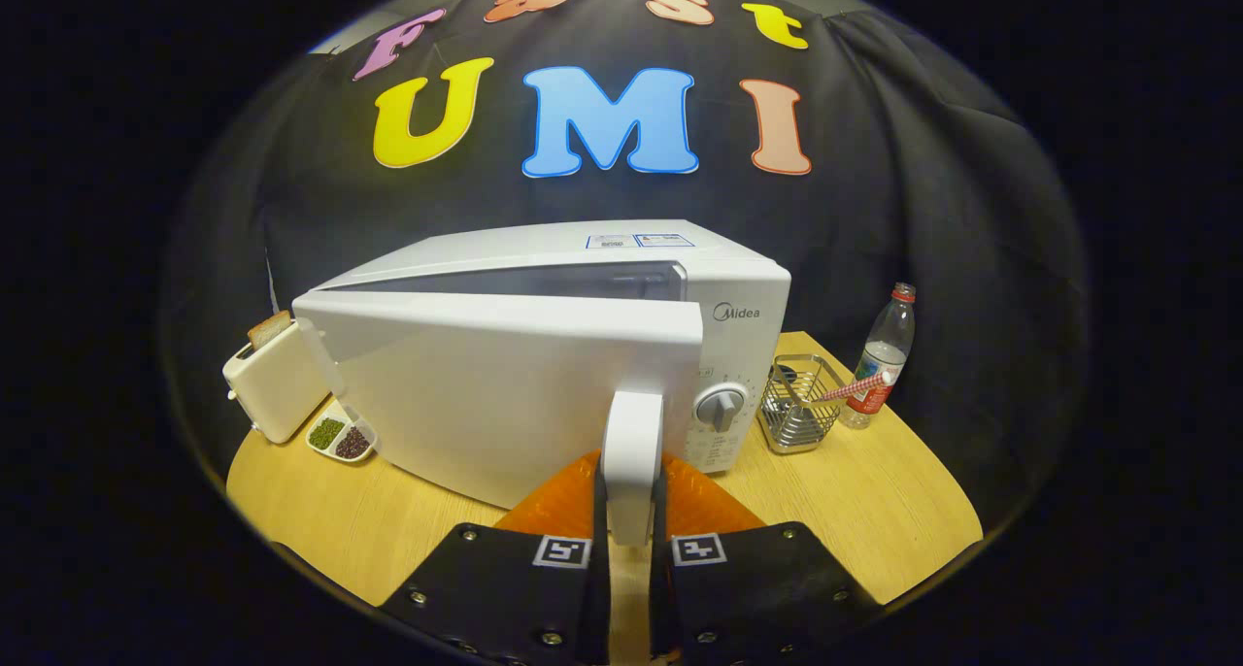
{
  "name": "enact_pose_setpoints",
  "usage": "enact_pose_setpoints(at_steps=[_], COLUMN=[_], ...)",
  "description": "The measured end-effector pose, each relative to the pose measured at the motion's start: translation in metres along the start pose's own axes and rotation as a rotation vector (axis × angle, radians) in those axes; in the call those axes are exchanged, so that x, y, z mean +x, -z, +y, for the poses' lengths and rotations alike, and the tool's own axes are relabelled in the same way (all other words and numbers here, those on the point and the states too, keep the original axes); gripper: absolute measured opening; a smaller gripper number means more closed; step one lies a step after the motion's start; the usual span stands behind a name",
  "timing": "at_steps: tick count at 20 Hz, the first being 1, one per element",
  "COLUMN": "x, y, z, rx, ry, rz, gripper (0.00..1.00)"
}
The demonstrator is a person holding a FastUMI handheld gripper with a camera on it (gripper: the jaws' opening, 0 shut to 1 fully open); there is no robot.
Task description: Open the microwave, put the food inside, and close the microwave door.
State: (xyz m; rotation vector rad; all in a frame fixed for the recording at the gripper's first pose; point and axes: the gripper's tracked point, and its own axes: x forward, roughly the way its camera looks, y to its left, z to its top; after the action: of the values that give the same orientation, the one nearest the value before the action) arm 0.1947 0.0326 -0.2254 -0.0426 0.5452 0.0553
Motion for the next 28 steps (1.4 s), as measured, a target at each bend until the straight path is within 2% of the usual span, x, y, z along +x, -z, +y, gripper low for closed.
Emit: enact_pose_setpoints(at_steps=[6, 18, 28], x=[-0.046, -0.124, -0.167], y=[0.022, 0.062, 0.085], z=[0.026, 0.094, 0.162], rx=[0.007, -0.097, -0.105], ry=[-0.020, -0.068, -0.100], rz=[0.031, 0.018, -0.021], gripper=[0.23, 0.23, 0.23])
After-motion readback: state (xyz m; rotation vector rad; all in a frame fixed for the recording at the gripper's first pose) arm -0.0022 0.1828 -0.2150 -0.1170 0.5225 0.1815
